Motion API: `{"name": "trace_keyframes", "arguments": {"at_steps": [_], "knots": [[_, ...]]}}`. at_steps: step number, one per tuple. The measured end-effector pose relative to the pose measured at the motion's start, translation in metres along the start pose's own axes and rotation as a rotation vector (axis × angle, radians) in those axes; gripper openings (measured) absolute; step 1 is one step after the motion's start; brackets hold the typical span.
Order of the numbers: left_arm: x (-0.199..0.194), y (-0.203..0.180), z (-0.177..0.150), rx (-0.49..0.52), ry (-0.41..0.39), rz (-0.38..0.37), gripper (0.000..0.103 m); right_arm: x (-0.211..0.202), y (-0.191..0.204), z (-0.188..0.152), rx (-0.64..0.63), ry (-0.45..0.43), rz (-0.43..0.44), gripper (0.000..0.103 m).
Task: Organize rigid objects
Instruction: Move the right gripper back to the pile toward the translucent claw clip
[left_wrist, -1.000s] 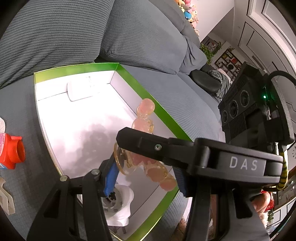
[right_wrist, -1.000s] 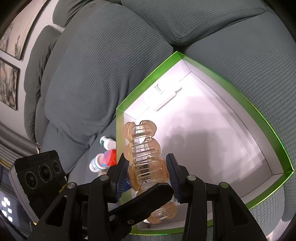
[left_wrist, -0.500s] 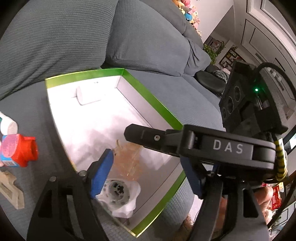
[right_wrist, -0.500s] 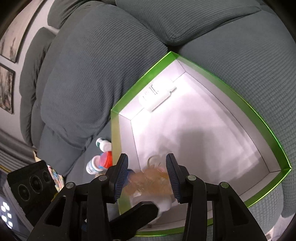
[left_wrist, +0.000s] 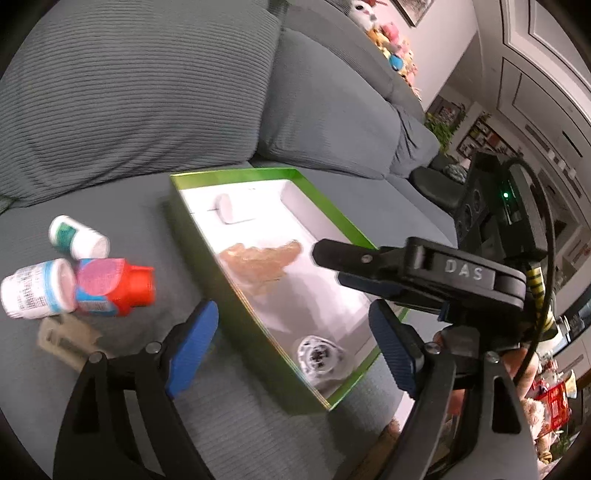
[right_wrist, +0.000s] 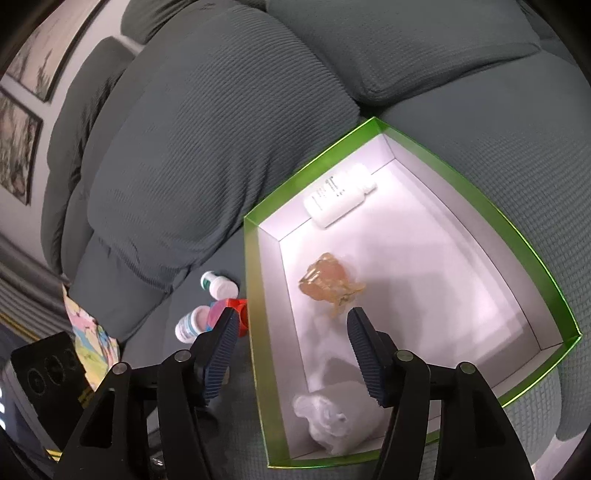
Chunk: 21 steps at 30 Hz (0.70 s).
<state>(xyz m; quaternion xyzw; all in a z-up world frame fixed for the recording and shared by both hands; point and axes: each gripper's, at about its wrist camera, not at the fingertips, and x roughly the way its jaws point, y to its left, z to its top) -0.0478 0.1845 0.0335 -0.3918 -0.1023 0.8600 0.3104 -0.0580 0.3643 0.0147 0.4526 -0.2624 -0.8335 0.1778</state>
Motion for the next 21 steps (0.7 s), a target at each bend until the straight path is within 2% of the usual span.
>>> {"name": "trace_keyframes", "arguments": {"at_steps": [2,9,13,18,21], "knots": [[-0.010,0.011,-0.002,-0.023,-0.014,0.018,0.084,0.002,0.006,0.000,-0.016,-0.004,-0.003,0.077],[-0.032,0.040,-0.011,-0.085,-0.043,0.084,0.086,0.009,0.031,-0.004,-0.099,0.010,-0.013,0.078],[-0.052,0.059,-0.017,-0.127,-0.067,0.089,0.086,0.012,0.047,-0.007,-0.158,0.021,-0.032,0.078],[-0.067,0.079,-0.026,-0.147,-0.082,0.154,0.088,0.021,0.071,-0.015,-0.229,0.035,-0.036,0.079],[-0.071,0.096,-0.034,-0.192,-0.082,0.153,0.088,0.028,0.087,-0.021,-0.275,0.050,-0.030,0.079]]}}
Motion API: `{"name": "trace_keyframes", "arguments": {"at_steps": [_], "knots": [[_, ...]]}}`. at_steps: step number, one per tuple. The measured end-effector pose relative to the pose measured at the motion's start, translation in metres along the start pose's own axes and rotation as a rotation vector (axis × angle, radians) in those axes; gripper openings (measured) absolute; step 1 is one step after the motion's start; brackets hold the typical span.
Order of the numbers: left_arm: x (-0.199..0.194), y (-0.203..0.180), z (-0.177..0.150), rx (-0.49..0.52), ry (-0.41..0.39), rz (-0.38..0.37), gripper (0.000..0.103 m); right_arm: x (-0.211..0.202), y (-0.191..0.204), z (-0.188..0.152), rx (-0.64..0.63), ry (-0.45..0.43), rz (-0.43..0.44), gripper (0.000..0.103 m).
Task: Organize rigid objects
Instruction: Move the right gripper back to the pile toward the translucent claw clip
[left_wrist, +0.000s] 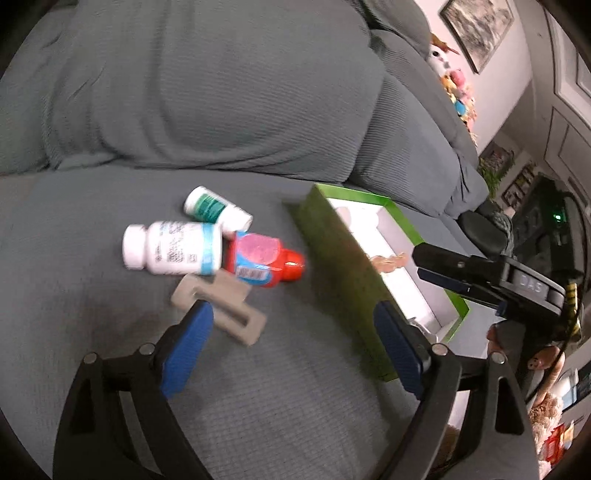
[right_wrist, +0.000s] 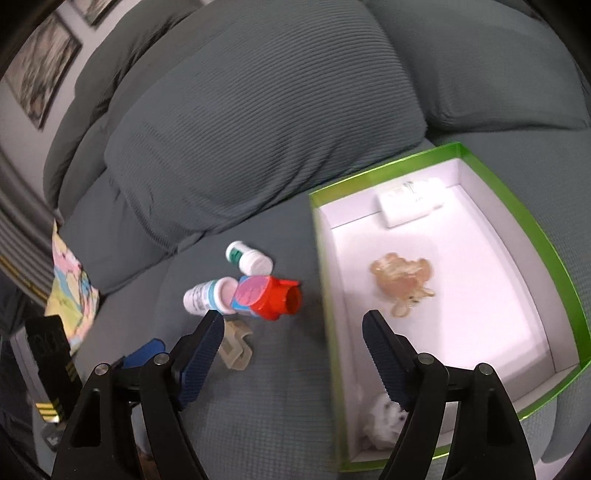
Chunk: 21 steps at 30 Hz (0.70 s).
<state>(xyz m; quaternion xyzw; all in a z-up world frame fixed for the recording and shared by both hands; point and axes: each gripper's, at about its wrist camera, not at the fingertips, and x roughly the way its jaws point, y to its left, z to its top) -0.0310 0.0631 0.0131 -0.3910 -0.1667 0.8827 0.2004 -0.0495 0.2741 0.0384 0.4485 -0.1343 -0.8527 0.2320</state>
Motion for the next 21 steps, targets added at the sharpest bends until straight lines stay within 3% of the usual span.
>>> {"name": "trace_keyframes", "arguments": {"at_steps": [4,8,12,21], "knots": [[0.004,0.019,-0.005,-0.038,0.001,0.024,0.102,0.014,0.024,-0.003,-0.062,0.032,0.055,0.079],[0.015,0.037,-0.011,-0.126,0.048,-0.050,0.101,0.039,0.045,-0.006,-0.126,0.061,0.055,0.079],[0.024,0.049,-0.012,-0.145,0.068,0.016,0.101,0.068,0.055,-0.011,-0.140,0.126,0.117,0.079],[0.026,0.058,-0.013,-0.152,0.080,0.048,0.101,0.099,0.060,-0.011,-0.102,0.181,0.221,0.079]]}}
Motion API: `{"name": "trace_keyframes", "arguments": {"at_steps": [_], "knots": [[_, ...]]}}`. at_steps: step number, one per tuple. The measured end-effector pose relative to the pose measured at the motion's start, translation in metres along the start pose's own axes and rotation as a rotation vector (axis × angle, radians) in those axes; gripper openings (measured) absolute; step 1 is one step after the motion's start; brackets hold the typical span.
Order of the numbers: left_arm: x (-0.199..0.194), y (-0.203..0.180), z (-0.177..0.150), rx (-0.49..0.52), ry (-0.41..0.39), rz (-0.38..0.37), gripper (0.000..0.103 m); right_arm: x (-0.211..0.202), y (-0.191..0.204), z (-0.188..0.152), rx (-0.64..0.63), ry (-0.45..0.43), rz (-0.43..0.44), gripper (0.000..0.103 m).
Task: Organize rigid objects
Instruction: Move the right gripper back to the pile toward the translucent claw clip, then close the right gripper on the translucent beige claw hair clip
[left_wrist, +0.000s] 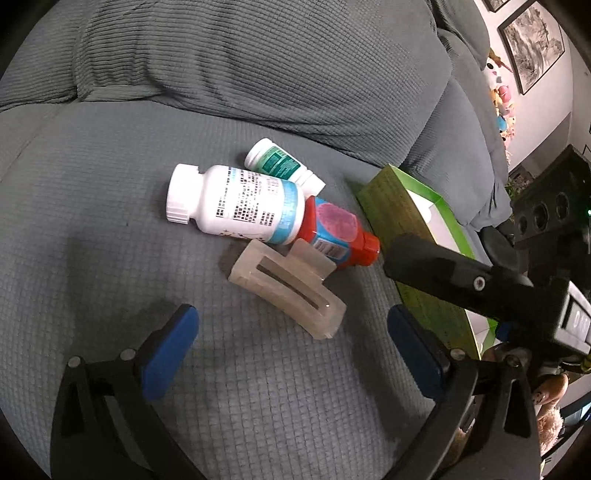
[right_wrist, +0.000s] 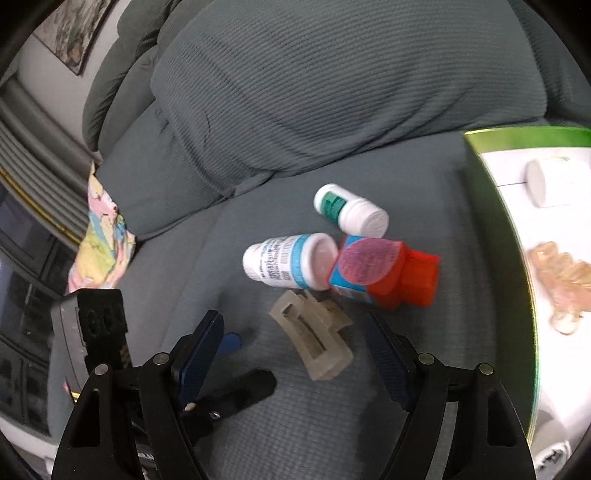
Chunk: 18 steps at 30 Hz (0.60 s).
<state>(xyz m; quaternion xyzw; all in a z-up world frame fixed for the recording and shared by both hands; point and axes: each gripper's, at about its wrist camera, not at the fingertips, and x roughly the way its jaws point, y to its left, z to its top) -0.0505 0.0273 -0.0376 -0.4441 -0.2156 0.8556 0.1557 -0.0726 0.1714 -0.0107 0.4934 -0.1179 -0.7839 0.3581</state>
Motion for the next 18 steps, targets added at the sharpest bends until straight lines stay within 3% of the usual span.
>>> {"name": "trace_keyframes", "arguments": {"at_steps": [8,18], "knots": [[0.010,-0.001,0.000,0.013,0.019,0.015,0.101,0.029,0.007,0.002,-0.030,0.085,-0.014,0.079],[0.019,-0.005,-0.004,0.015,0.050,0.031,0.090,0.055,-0.002,0.000,-0.029,0.151,-0.024,0.075]]}}
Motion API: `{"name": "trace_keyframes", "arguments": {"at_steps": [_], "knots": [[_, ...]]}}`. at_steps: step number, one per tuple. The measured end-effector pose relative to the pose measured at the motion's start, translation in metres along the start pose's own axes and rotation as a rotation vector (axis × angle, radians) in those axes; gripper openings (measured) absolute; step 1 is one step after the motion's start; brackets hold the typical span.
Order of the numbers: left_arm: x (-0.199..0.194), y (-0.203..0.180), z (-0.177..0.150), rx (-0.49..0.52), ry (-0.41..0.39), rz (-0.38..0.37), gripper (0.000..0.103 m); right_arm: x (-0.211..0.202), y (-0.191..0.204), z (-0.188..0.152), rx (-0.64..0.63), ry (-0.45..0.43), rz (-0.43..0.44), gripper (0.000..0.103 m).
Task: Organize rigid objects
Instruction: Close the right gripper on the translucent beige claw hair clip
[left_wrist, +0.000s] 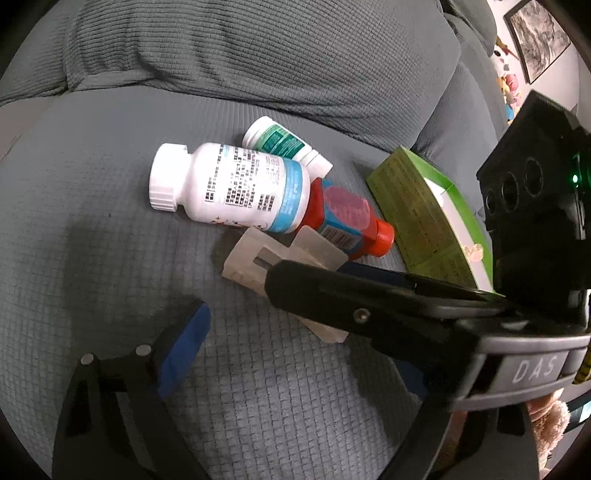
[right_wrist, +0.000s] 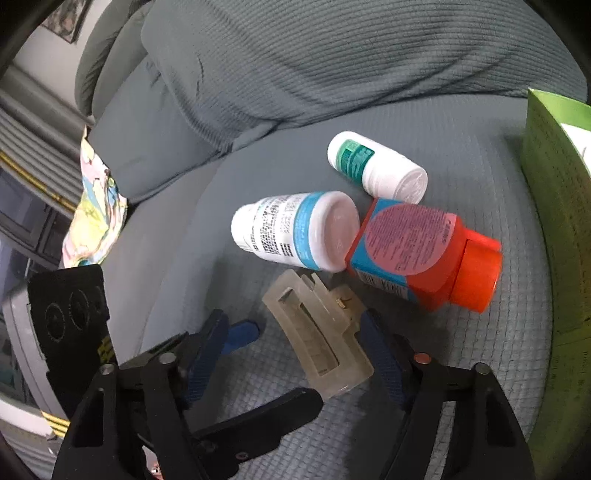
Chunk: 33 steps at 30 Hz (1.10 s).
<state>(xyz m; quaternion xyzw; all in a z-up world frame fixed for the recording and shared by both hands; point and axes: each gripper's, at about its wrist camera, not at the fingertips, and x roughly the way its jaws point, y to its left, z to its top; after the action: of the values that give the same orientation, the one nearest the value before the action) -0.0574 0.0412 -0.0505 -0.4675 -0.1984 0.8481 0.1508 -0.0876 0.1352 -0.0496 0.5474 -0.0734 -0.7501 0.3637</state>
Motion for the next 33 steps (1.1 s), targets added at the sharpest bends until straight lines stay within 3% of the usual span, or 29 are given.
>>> {"name": "trace_keyframes", "arguments": {"at_steps": [5,11,15,19,23,33], "knots": [[0.004,-0.005,-0.002,0.026,0.017,0.002,0.077,0.008,-0.002,-0.005,0.009,0.022,-0.022,0.075],[0.003,-0.007,-0.004,0.038,0.009,0.001,0.076,0.009,-0.002,-0.007,0.000,0.019,-0.030,0.074],[0.004,-0.009,-0.004,0.052,0.009,0.003,0.074,0.009,-0.003,-0.007,-0.005,0.020,-0.044,0.067],[0.007,-0.011,-0.006,0.052,0.028,-0.050,0.060,0.009,-0.001,-0.009,-0.022,0.020,-0.065,0.064],[0.010,-0.016,-0.008,0.063,0.027,-0.038,0.049,0.009,-0.004,-0.010,-0.014,0.031,-0.047,0.048],[0.009,-0.021,-0.012,0.076,0.019,0.010,0.044,0.006,0.002,-0.015,-0.037,0.020,-0.059,0.047]]}}
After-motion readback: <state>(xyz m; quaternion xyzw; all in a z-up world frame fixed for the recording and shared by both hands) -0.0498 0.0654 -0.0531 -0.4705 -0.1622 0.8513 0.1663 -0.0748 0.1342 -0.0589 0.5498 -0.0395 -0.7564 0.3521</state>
